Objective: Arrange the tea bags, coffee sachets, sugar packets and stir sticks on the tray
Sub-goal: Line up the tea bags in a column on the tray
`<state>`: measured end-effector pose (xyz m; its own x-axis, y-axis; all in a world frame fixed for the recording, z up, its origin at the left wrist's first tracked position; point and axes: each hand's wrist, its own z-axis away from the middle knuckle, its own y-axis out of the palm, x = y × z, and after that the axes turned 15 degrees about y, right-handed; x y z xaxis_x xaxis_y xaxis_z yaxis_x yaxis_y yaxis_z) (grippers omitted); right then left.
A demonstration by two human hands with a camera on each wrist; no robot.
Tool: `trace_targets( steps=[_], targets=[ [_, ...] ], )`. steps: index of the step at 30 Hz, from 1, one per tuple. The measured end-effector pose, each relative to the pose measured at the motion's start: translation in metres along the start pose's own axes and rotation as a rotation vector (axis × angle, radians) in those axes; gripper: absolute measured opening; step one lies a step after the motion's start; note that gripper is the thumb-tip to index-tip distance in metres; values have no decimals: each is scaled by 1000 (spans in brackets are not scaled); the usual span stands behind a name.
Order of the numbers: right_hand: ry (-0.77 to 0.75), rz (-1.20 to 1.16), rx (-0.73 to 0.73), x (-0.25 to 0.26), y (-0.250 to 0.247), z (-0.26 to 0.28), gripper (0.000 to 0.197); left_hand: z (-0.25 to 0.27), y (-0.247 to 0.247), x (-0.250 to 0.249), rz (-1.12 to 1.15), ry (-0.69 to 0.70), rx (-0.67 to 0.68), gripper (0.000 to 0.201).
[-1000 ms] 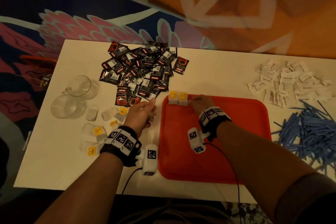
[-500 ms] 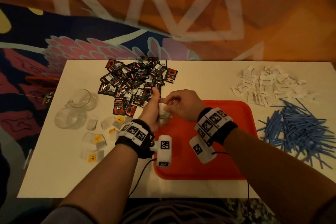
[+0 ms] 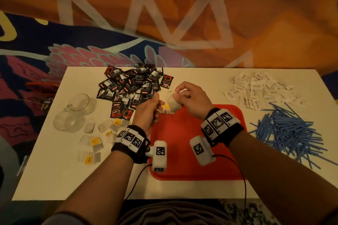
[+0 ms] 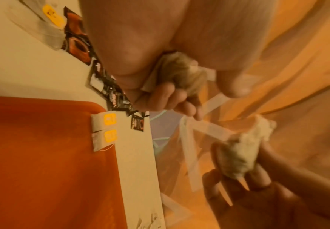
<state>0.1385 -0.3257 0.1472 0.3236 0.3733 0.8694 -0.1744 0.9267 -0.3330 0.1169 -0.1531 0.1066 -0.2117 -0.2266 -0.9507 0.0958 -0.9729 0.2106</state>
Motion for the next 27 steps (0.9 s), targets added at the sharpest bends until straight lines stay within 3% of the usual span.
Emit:
trace_targets(
  steps=[2,5,8,11,14,17,21,27],
  targets=[
    [-33,50,-34,2,1,3,18,3,4,-10,-58,106,53,43],
    [-75,82,-90,2,4,9,11,4,14,-23,-275,292,64,8],
    [-35,207,-74,-4,3,11,24,1,15,-28,-370,390,25,8],
    [32,399,-69,-12,1,11,35,-1,12,-29,-451,434,82,3],
    [-45,181,-67,-11,3,13,30,0,10,-29,-482,439,129,4],
    [-44,174,-56,-10,8,10,3,-1,7,-26,-411,404,75,2],
    [67,168,-3,-19,15,4,7,-5,0,-18,-347,363,-28,3],
    [177,-24,126,-34,37,0,7,-9,-14,-6,-334,269,-45,4]
  ],
)
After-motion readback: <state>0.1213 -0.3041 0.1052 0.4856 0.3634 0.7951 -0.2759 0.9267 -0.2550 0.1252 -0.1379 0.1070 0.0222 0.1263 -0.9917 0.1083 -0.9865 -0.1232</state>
